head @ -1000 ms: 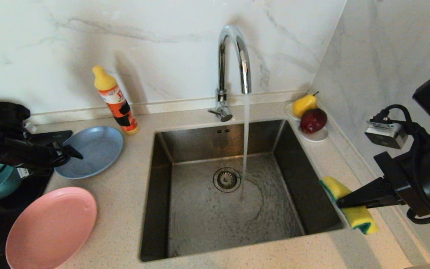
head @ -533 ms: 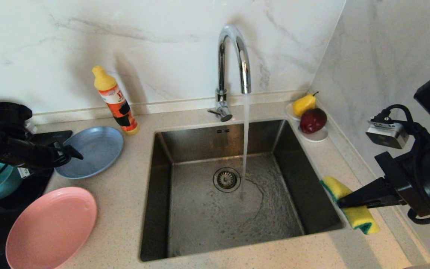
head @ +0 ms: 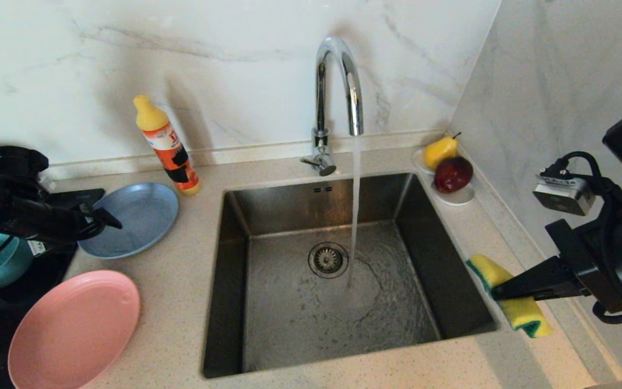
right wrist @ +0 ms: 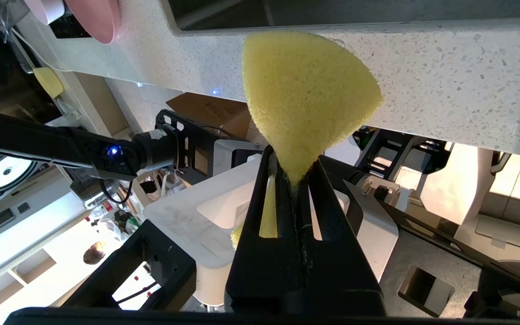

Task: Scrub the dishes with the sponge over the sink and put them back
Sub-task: Wash the plate

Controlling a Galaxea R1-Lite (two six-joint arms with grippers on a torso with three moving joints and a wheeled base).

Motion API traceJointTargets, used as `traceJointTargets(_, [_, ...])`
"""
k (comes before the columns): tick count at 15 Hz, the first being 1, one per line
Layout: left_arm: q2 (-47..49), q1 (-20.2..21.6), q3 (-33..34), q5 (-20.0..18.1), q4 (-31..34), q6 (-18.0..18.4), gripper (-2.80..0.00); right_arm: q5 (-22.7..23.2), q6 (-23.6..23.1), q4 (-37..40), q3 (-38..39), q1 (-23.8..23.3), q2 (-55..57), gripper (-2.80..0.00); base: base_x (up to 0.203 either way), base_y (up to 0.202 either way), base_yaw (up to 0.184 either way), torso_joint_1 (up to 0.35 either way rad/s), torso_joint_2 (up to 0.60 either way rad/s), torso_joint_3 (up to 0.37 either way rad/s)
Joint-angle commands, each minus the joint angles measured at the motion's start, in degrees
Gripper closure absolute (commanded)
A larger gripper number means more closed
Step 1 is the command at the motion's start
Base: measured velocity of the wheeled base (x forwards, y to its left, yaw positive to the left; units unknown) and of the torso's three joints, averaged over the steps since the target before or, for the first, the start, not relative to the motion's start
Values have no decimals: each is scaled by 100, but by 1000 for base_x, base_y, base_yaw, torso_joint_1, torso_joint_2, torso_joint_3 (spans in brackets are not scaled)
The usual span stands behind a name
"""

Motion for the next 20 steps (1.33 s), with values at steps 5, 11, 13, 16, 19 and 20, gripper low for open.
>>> traceJointTargets(5, [86, 7, 16, 19, -6, 7, -280, 20, 16, 17, 27, -5, 27, 0, 0, 0, 0, 0, 0, 0])
traceJointTargets(11, [77, 7, -2, 41, -24, 19, 0, 20, -19, 17, 36, -5, 36, 0, 0, 0, 0, 0, 0, 0])
traceJointTargets(13, [50, 7, -2, 54, -24, 41, 0, 20, -10, 19, -1, -5, 37, 0, 0, 0, 0, 0, 0, 0])
traceJointTargets(16, [27, 196, 16, 81, -3, 91, 0, 12, -10, 26, -34, 4, -33, 0, 0, 0, 0, 0, 0, 0])
traceJointTargets(19, [-29, 415, 7, 76, 29, 235, 0, 11, -10, 26, -17, 4, -52, 0, 0, 0, 0, 0, 0, 0])
traceJointTargets(20, [-29, 479, 0, 75, 36, 249, 0, 20, -10, 26, 1, 4, -52, 0, 0, 0, 0, 0, 0, 0])
